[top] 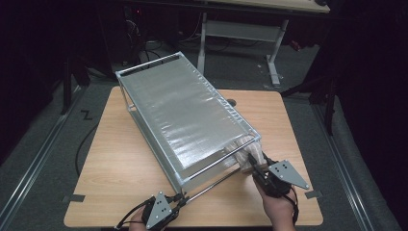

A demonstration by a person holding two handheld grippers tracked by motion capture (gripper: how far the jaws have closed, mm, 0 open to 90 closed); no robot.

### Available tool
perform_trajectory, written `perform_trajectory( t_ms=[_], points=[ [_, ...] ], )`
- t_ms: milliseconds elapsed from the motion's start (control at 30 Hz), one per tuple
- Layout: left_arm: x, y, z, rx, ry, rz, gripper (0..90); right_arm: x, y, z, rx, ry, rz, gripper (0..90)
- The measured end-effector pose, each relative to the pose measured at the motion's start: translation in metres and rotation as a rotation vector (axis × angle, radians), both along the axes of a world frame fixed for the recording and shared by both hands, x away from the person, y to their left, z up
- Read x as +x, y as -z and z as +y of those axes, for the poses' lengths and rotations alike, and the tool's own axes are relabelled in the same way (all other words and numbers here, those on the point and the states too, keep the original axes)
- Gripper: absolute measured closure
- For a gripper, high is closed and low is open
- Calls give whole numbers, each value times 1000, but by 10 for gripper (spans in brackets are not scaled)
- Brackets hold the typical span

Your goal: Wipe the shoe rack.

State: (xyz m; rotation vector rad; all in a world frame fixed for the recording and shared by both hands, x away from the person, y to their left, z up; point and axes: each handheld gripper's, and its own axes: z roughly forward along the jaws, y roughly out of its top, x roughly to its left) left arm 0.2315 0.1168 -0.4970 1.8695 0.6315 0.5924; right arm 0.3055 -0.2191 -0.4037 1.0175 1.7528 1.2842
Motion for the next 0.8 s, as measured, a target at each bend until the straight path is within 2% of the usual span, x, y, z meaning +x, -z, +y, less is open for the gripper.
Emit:
perform_trajectory(
  t_ms=[167, 800],
  points=[
    [-1, 0, 0, 1, -3, -1, 794, 4, 1, -7, 8, 23, 0, 667],
    [0, 0, 1, 0, 7, 1, 794, 7, 4, -6, -12, 21, 9, 662]
  ],
)
